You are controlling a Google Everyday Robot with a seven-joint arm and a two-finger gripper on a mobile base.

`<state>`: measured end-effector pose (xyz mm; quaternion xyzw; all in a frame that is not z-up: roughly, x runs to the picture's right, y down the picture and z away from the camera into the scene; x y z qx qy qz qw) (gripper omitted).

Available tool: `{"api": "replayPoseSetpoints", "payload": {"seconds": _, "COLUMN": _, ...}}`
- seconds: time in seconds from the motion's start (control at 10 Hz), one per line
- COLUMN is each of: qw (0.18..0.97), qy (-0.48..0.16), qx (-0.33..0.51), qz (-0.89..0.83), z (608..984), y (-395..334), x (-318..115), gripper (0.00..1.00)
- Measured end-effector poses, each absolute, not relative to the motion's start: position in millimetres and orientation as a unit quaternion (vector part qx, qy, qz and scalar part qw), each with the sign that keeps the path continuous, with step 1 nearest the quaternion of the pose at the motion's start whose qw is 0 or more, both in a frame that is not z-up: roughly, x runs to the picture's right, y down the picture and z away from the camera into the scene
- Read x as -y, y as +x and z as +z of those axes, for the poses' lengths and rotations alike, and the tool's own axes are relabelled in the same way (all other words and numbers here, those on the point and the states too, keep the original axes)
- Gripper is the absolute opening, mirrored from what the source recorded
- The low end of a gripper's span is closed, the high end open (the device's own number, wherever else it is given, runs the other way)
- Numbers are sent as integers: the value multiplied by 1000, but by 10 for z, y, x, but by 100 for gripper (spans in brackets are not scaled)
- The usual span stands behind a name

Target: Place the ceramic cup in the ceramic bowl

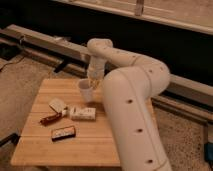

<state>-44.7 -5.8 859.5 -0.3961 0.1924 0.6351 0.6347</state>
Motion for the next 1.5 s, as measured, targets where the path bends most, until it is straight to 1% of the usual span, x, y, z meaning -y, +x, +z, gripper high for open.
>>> {"api": "replayPoseSetpoints", "payload": {"seconds": 0.4, "qw": 580, "qy": -408, "qx": -171, "qz": 684, "z": 8404, "y": 386, "x": -33, "gripper": 0}}
{"api": "replayPoseSetpoints", "payload": {"seconds": 0.9, "qw": 505, "qy": -398, "qx": -175, "qz": 746, "z": 8278, "y": 1320, "x": -356, "gripper": 0}}
{"api": "replayPoseSetpoints", "payload": {"seconds": 1.1, "qw": 488, "qy": -381, "qx": -190, "qz": 762, "z": 8308, "y": 1449, "x": -432, "gripper": 0}}
{"api": "replayPoseSetpoints", "payload": {"seconds": 1.2, "qw": 488, "qy": -368, "qx": -203, "qz": 765, "z": 8331, "y": 1472, "x": -458, "gripper": 2}}
{"api": "replayPoseSetpoints", "payload": {"seconds": 1.3, "qw": 488, "qy": -357, "qx": -213, "qz": 767, "z": 8365, "y": 1474, "x": -478, "gripper": 7}}
{"api": "replayPoseSetpoints", "payload": {"seconds": 1.4, "qw": 487, "qy": -351, "qx": -222, "qz": 769, "z": 8400, "y": 1457, "x": -492, "gripper": 14}}
{"api": "replayPoseSetpoints", "payload": {"seconds": 1.5, "qw": 480, "qy": -344, "qx": -234, "qz": 773, "z": 8506, "y": 1448, "x": -562, "gripper": 29}}
